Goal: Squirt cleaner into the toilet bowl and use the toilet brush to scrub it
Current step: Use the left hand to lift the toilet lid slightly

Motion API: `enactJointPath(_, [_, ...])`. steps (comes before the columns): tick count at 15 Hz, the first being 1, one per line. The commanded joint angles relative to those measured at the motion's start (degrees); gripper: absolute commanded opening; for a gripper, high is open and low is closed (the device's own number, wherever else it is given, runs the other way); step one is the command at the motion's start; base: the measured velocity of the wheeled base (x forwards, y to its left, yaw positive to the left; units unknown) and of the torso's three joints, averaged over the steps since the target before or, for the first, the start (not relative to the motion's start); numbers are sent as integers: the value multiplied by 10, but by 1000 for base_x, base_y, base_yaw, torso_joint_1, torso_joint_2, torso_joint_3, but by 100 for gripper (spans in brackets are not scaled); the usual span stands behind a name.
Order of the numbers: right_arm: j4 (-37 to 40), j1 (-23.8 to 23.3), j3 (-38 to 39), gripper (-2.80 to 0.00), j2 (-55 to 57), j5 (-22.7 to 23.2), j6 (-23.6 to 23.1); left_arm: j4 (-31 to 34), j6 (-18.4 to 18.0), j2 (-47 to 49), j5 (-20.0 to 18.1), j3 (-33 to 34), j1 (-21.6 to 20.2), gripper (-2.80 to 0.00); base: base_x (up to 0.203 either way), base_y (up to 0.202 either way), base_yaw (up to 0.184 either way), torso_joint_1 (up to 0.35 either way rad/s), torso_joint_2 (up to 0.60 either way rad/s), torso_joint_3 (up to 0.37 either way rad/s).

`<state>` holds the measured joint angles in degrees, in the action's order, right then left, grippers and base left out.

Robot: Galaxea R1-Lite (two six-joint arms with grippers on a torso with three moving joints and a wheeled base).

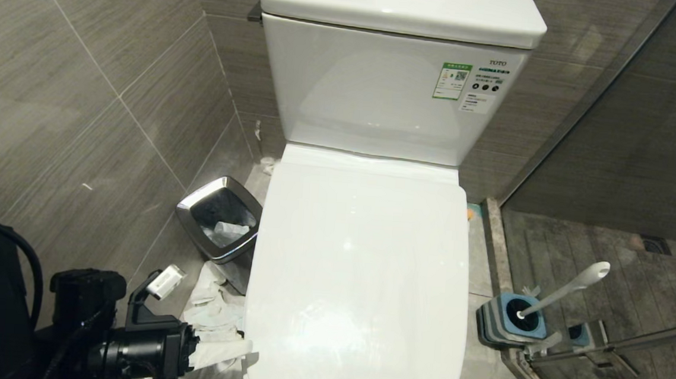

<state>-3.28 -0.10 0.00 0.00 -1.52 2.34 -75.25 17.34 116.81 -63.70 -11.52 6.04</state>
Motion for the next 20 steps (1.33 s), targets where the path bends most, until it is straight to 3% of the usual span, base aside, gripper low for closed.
enactJointPath(1, [-1, 0, 15, -280, 0, 0, 0, -4, 1, 0, 9, 0, 9, 0, 0, 0, 0, 0, 0, 0])
enactJointPath(7, [-1, 0, 14, -280, 0, 0, 0, -4, -1, -2, 64, 13, 53, 0, 0, 0, 0, 0, 0, 0])
enactJointPath(13, [-1, 0, 14, -280, 0, 0, 0, -16, 18, -14, 65, 48, 100, 0, 0, 0, 0, 0, 0, 0])
enactJointPath(16, [-1, 0, 14, -280, 0, 0, 0, -67, 94, -25, 65, 49, 117, 0, 0, 0, 0, 0, 0, 0])
enactJointPath(20, [-1, 0, 14, -280, 0, 0, 0, -122, 284, -83, 66, 39, 148, 0, 0, 0, 0, 0, 0, 0])
